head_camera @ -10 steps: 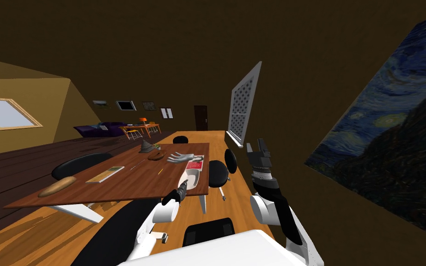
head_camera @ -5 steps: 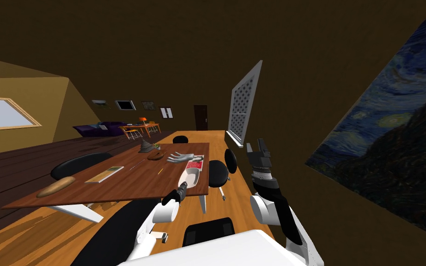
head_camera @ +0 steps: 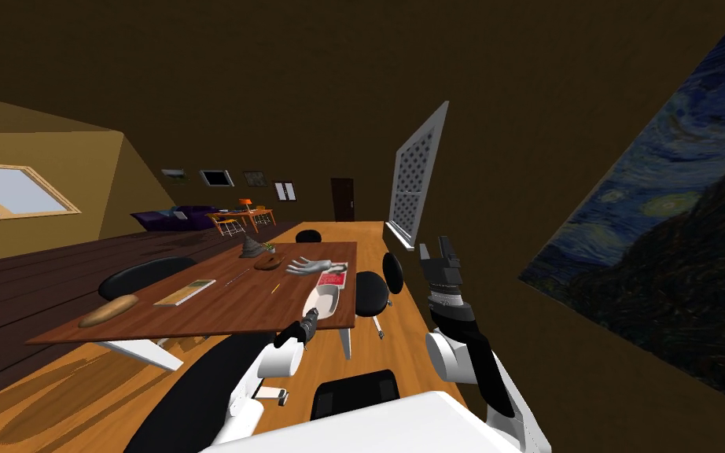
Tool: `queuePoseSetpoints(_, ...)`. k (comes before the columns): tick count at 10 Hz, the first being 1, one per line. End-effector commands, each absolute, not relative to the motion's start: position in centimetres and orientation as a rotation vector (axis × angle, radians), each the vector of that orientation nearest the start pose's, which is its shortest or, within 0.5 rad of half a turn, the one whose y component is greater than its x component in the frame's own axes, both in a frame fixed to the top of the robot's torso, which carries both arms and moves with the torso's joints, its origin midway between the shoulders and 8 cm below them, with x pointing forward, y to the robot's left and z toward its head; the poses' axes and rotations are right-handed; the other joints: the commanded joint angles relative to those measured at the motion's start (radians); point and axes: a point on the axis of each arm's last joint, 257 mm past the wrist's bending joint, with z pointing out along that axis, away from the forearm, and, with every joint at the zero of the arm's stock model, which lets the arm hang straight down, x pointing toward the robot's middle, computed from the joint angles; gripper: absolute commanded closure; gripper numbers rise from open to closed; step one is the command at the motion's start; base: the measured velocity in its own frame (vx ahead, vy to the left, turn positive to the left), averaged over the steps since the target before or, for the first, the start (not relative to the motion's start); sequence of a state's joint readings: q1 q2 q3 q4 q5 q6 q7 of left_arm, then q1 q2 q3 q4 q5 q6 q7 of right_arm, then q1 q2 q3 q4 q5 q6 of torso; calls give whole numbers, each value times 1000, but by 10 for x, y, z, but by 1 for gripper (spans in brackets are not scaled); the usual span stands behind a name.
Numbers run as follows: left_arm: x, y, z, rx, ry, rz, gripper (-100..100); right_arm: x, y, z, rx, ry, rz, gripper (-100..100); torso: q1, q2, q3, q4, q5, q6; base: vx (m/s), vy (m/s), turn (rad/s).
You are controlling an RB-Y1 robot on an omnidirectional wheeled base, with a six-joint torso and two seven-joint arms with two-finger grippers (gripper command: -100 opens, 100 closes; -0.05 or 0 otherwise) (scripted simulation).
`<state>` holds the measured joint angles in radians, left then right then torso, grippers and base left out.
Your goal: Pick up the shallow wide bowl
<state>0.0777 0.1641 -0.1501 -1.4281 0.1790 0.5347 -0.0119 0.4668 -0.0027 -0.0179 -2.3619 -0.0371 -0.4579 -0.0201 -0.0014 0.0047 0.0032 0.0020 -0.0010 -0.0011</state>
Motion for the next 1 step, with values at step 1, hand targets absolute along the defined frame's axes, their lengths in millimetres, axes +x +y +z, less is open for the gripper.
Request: queuePoseSetpoints(1,433,220,-464,-1681,1852,-795,0,333,-282,64,626,537,1356,0,0,0,0,0,0,0,-5,-1,0)
